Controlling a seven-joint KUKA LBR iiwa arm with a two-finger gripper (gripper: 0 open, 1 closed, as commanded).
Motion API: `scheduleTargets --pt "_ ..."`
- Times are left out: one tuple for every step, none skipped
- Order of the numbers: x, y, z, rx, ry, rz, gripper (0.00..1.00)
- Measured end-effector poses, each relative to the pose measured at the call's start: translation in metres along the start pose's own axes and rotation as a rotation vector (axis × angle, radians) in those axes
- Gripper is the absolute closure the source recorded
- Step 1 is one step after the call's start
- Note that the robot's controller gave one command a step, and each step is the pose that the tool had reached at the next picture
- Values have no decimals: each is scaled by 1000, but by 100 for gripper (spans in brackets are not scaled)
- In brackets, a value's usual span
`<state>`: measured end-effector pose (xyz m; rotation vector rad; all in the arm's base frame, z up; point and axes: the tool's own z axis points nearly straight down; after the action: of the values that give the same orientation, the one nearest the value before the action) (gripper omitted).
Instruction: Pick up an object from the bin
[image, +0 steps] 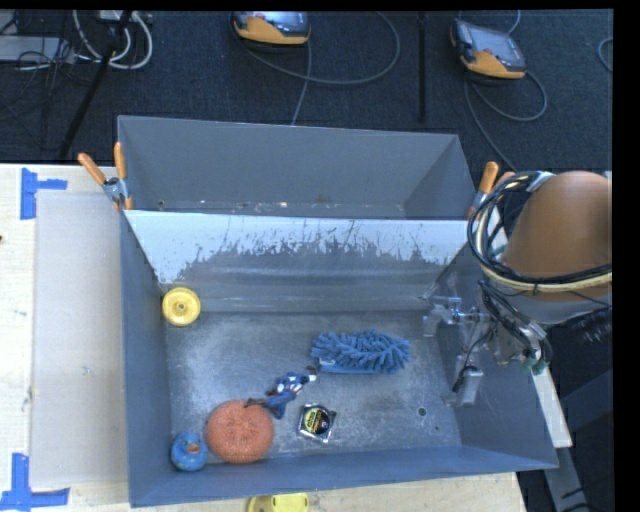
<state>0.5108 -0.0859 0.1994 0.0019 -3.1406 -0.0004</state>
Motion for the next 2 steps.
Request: scheduleTargets --pt "-42 21 76 1 -6 -33 0" --pt "-60 34 81 -1 1 53 0"
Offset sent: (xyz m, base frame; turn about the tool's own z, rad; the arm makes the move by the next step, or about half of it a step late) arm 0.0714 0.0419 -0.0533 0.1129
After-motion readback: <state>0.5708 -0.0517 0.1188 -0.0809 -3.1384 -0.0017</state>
